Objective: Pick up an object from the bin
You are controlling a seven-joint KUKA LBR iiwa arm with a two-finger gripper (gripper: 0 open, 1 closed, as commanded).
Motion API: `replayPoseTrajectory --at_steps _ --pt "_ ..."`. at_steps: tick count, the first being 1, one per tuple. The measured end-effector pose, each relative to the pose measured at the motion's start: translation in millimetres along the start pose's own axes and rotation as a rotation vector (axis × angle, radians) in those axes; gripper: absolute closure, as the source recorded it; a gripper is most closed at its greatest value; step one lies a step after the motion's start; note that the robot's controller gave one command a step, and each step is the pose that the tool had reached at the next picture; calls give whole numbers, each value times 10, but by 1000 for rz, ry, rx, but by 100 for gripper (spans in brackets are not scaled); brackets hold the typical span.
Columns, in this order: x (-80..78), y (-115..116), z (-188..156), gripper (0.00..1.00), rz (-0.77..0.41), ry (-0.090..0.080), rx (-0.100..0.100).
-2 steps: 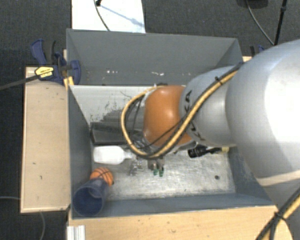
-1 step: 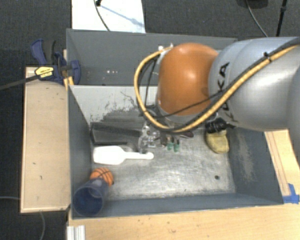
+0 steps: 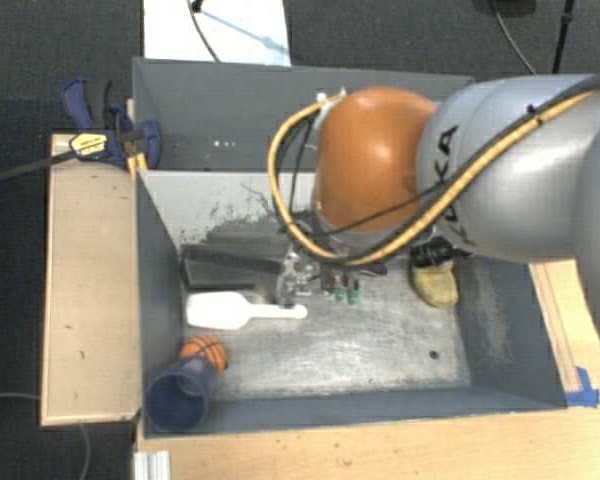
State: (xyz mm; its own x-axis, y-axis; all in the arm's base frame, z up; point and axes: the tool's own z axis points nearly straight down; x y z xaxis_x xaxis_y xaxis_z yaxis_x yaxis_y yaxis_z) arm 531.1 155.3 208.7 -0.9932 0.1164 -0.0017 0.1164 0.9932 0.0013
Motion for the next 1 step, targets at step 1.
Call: replayPoseTrajectory --at_steps 1 --pt "143 153 530 0 31 0 0"
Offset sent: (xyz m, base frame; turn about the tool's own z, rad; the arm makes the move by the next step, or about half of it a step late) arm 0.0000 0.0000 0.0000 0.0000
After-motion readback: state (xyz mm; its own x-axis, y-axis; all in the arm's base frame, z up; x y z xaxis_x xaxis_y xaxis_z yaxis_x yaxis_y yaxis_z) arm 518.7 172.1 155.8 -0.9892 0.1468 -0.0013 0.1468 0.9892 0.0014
